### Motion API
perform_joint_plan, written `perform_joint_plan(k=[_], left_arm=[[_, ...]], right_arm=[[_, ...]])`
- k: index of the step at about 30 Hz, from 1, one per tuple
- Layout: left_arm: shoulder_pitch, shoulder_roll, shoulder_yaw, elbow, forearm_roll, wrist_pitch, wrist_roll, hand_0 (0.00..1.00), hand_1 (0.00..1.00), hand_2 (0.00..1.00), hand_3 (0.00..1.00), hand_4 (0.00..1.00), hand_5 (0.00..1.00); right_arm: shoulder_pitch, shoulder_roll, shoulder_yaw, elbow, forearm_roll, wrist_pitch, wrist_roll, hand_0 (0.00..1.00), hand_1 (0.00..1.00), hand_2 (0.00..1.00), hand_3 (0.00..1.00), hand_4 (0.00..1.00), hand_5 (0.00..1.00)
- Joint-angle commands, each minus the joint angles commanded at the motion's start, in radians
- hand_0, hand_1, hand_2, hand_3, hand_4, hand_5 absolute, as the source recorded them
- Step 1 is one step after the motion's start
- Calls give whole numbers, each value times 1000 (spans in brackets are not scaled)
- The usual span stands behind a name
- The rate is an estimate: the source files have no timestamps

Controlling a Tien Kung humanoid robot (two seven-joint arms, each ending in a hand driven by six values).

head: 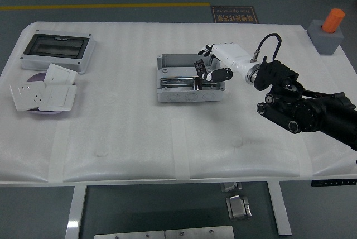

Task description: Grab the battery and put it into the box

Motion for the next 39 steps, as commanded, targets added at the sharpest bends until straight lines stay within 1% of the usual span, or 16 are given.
perform_joint_plan(k=[2,3,8,9,11,14,16,20,23,26,27,32,33,35,38,39], left_arm=[[0,1,-5,1,7,-1,2,590,617,497,657,595,377],[0,2,-7,1,8,-1,3,590,617,496,657,595,376],[3,2,-15,1,17,-1,6,590,617,496,657,595,376],[4,2,-17,2,20,-2,7,590,617,496,657,594,377],[6,1,-21,3,23,-2,9,590,617,496,657,594,377],[12,-1,-23,3,21,-2,11,590,617,496,657,594,377],[20,-3,-23,4,17,-3,13,590,617,496,656,594,375],[36,-4,-32,7,20,-5,22,590,617,496,656,594,375],[47,-4,-37,8,21,-6,28,590,617,495,655,589,373],[55,-3,-72,9,53,-8,38,590,617,495,655,589,373],[56,-2,-80,9,60,-8,40,589,617,494,654,588,372],[60,1,-91,9,68,-8,43,589,617,494,654,588,372],[60,1,-96,9,72,-8,44,590,617,494,654,589,372],[63,0,-117,9,88,-8,48,590,617,494,654,589,372],[66,-2,-176,9,145,-10,63,590,617,494,654,589,372],[67,-3,-193,9,160,-10,67,589,618,494,653,588,370]], right_arm=[[-2,3,1,-1,-4,2,-3,741,721,798,854,869,534],[-2,3,0,-2,-5,3,-4,838,776,863,966,998,720],[-9,-3,12,3,-7,2,-9,838,776,863,966,998,720],[-13,-8,23,9,-8,1,-11,870,802,880,985,998,729],[-27,-25,59,30,-17,-1,-14,870,802,880,985,998,729],[-64,-58,126,74,-45,-4,-23,870,802,880,985,998,729],[-108,-88,188,118,-78,-6,-32,876,804,882,988,998,732],[-188,-128,309,197,-141,-2,-49,876,804,882,988,998,732],[-253,-153,401,259,-187,5,-65,870,800,873,971,998,734],[-318,-176,488,322,-228,5,-82,870,800,873,971,998,734],[-340,-184,517,343,-244,4,-91,852,780,834,925,998,729],[-439,-216,634,431,-299,5,-122,852,780,834,925,998,729],[-458,-223,655,446,-312,6,-127,741,709,762,829,998,644],[-484,-236,679,469,-342,9,-137,741,709,762,829,998,644],[-508,-250,686,485,-384,11,-151,741,709,762,829,998,644],[-512,-251,686,485,-399,10,-157,628,649,706,772,942,491]])
